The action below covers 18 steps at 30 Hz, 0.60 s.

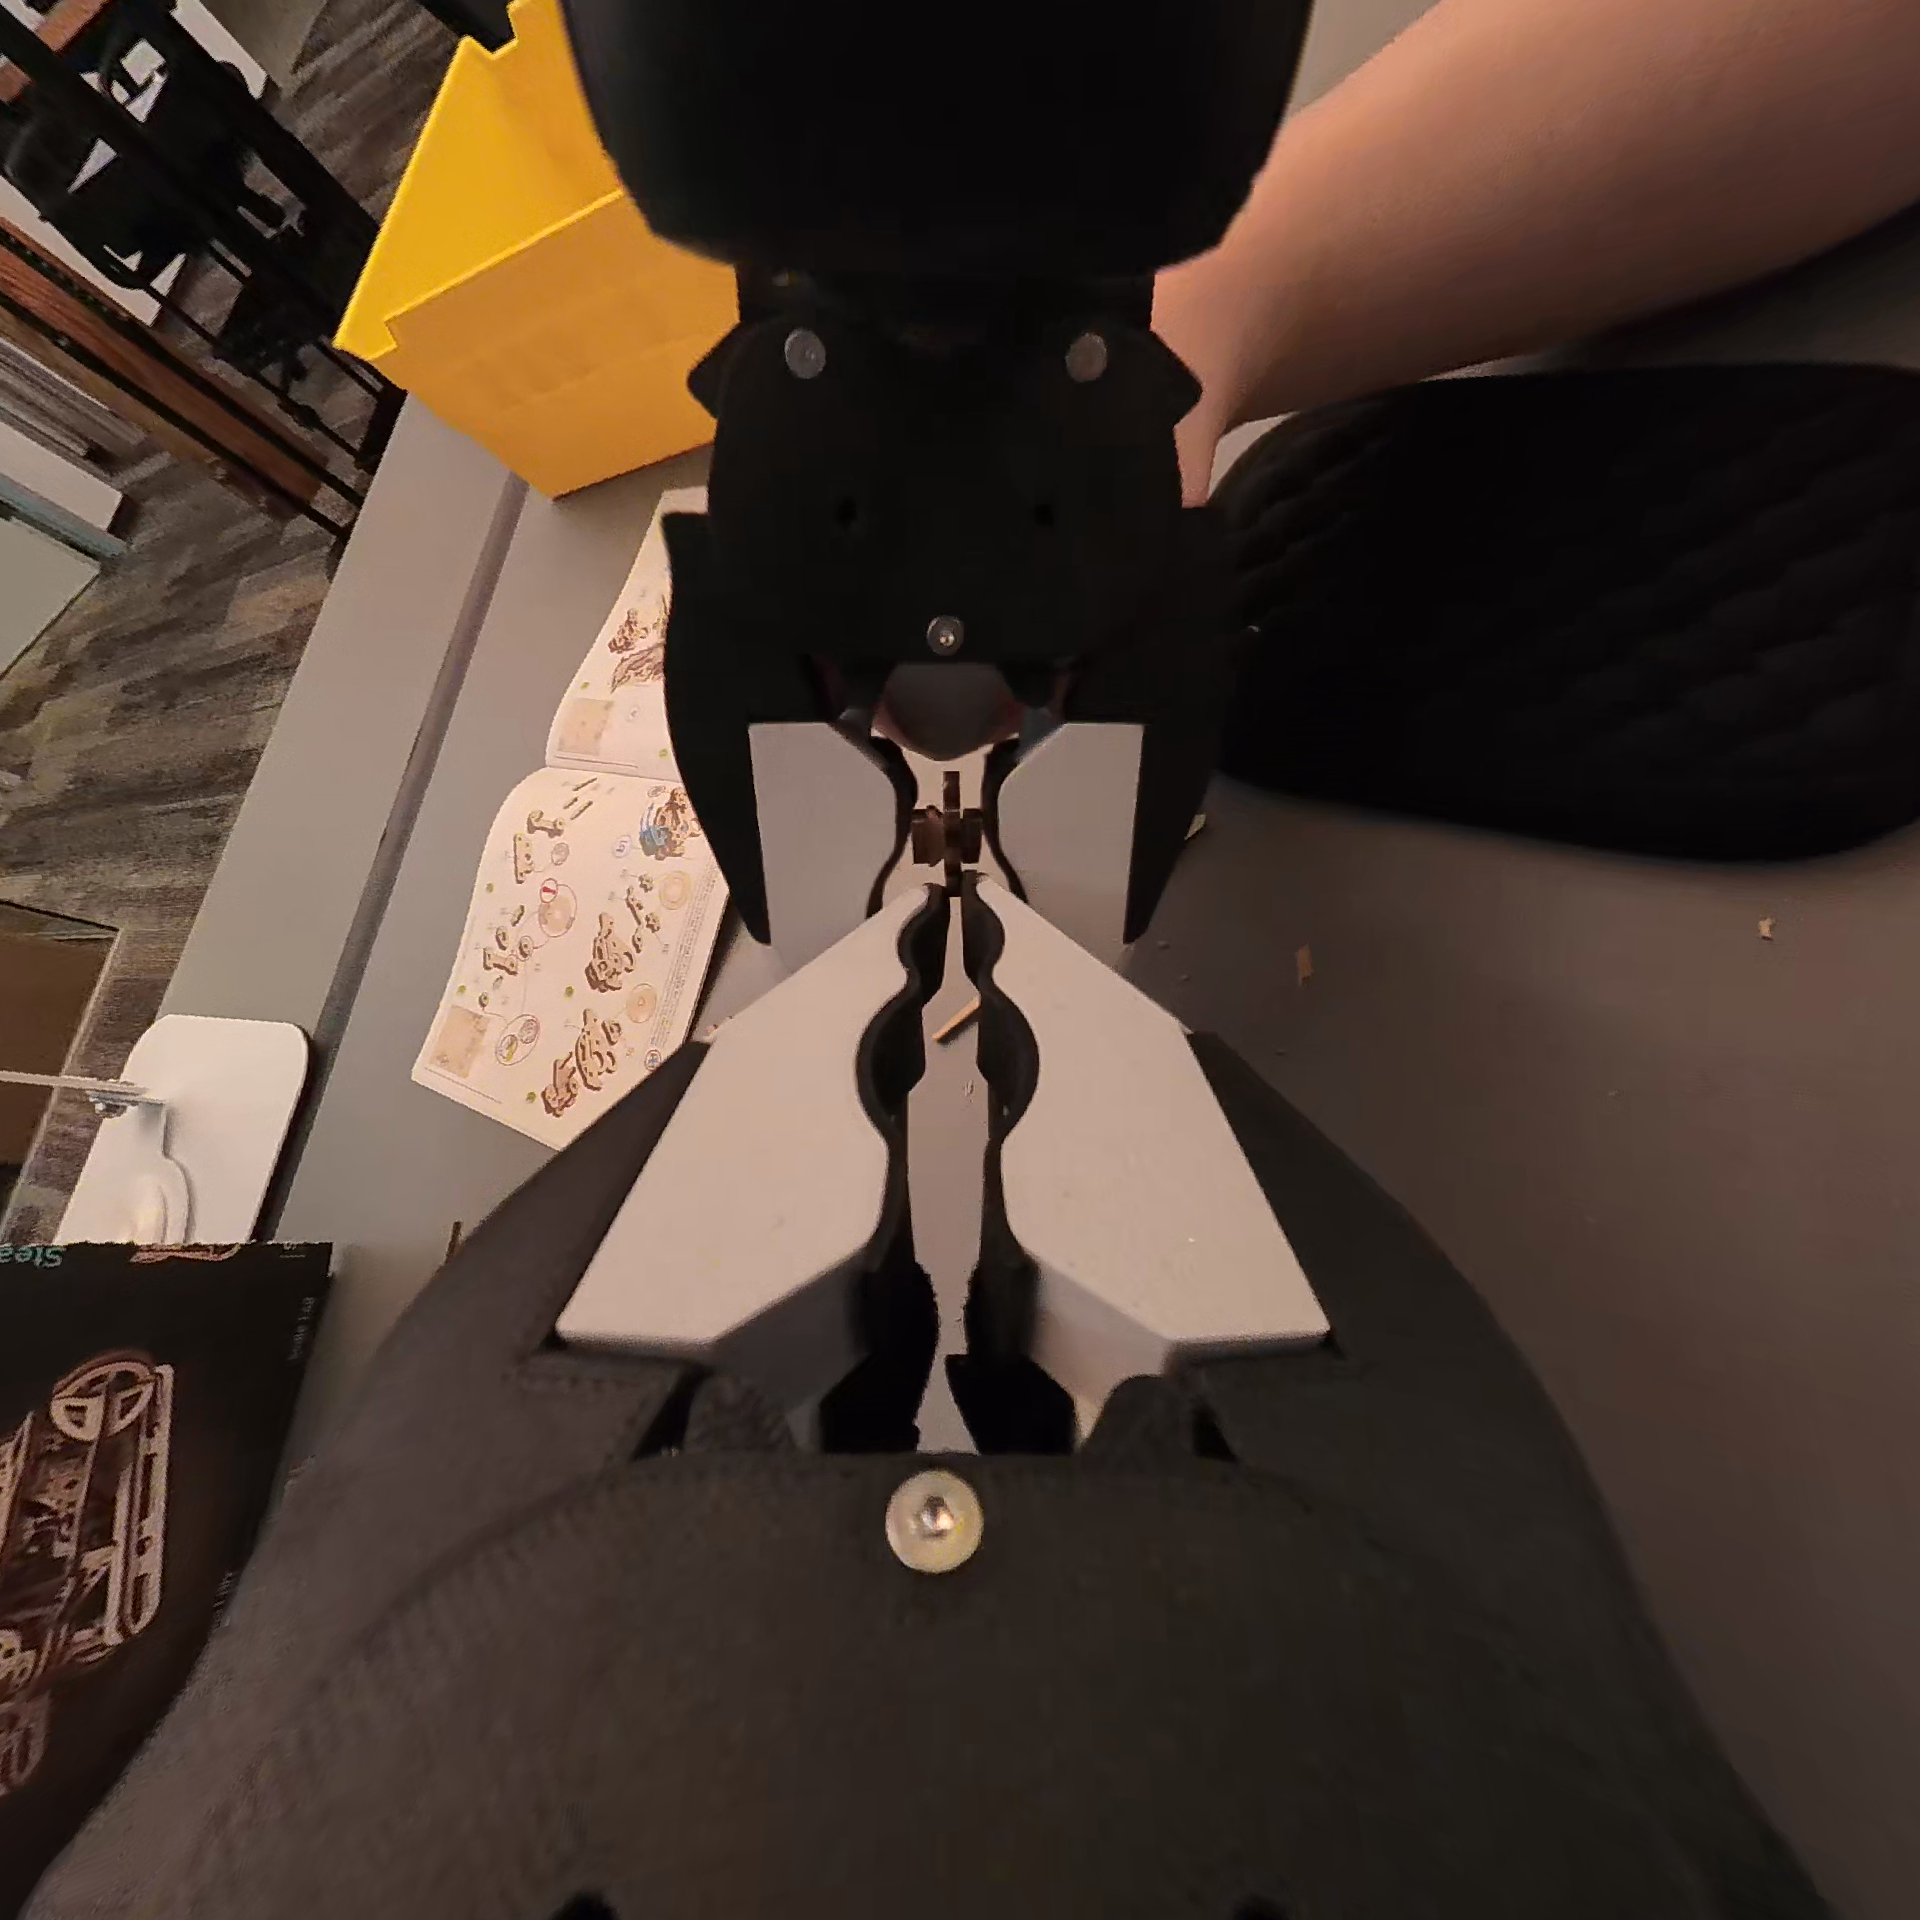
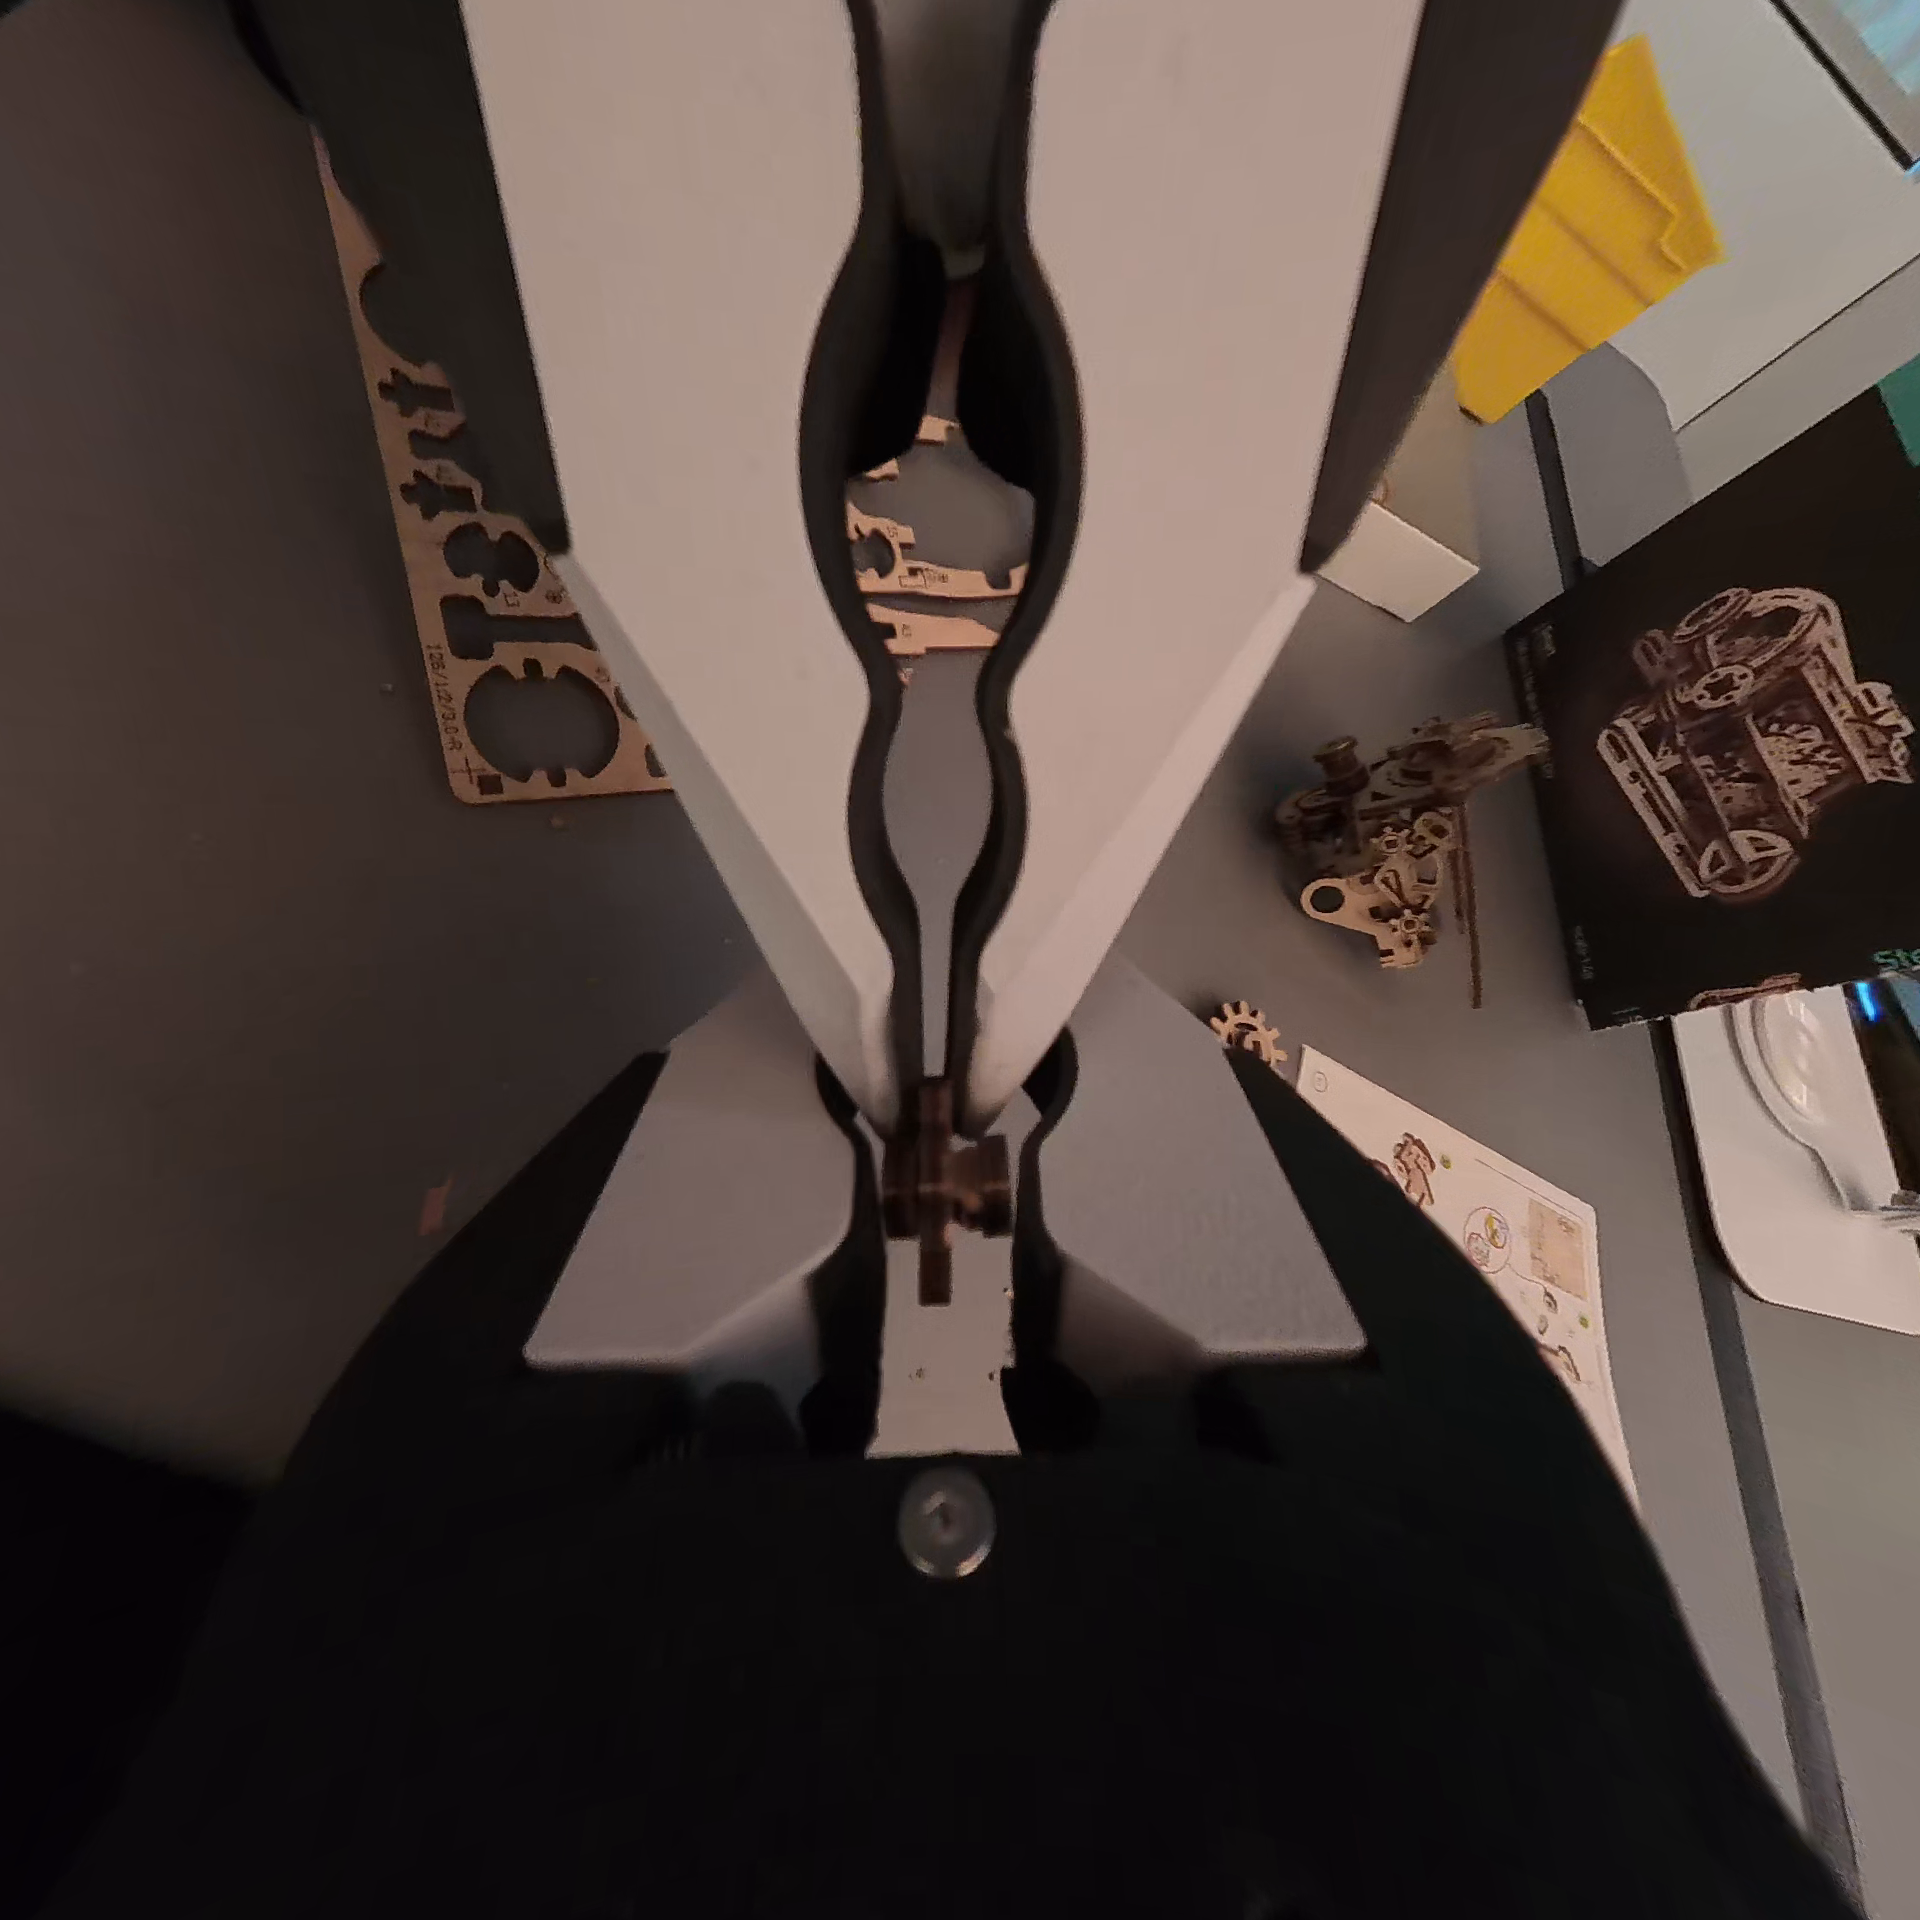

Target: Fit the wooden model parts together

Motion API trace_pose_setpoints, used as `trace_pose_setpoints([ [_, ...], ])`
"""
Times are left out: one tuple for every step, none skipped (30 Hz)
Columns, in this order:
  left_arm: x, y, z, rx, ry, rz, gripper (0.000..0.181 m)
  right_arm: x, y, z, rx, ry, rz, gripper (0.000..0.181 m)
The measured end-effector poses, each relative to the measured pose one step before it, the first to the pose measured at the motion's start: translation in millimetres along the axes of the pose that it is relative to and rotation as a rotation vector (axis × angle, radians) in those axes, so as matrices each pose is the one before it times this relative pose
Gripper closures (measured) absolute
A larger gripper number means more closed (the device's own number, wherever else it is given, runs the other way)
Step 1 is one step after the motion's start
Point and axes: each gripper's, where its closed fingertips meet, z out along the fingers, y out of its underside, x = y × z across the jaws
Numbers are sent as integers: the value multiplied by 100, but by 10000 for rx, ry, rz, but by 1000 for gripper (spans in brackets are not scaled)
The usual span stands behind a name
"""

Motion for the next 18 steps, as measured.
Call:
trace_pose_setpoints([
  [101,119,73,-85,-11,124,180,-50,9,82,-17,2,-57,164],
  [12,236,106,-146,-72,126,180,-86,-73,82,35,-22,-9,164],
  [54,288,120,-167,-31,130,180,-95,-13,85,-3,-51,16,164],
  [77,158,93,-72,-4,93,180,-110,160,137,-97,-52,-10,163],
  [48,82,44,-38,22,1,180,-41,98,127,-55,-7,4,164],
  [-28,62,19,-16,10,-50,180,-46,27,82,1,-4,-23,167],
  [-7,51,8,-3,38,-36,180,91,5,36,15,82,-22,167],
  [-10,6,-9,24,31,-56,180,27,-37,4,25,16,-4,167],
  [25,-37,-40,44,72,-107,180,-20,-53,-21,31,-16,-5,167],
  [103,-97,-56,75,108,-110,180,6,-33,-41,12,9,-51,165],
  [43,-44,-64,34,45,-42,180,103,18,-40,-15,77,-52,164],
  [-27,-7,-50,8,-44,61,180,52,28,-12,-33,27,-8,165],
  [-4,-8,-14,-7,-39,59,180,2,0,12,-15,22,-29,165],
  [24,5,-13,-4,-8,6,180,-26,-52,9,30,36,-94,168],
  [62,27,-8,-10,43,1,180,-103,-22,36,8,-19,-52,168],
  [31,38,-11,0,13,18,180,7,30,30,-41,18,4,168],
  [-5,15,-17,15,-13,24,180,-18,-7,26,-5,-4,7,168],
  [107,20,4,-4,55,14,180,-207,3,23,-3,-130,16,168],
])
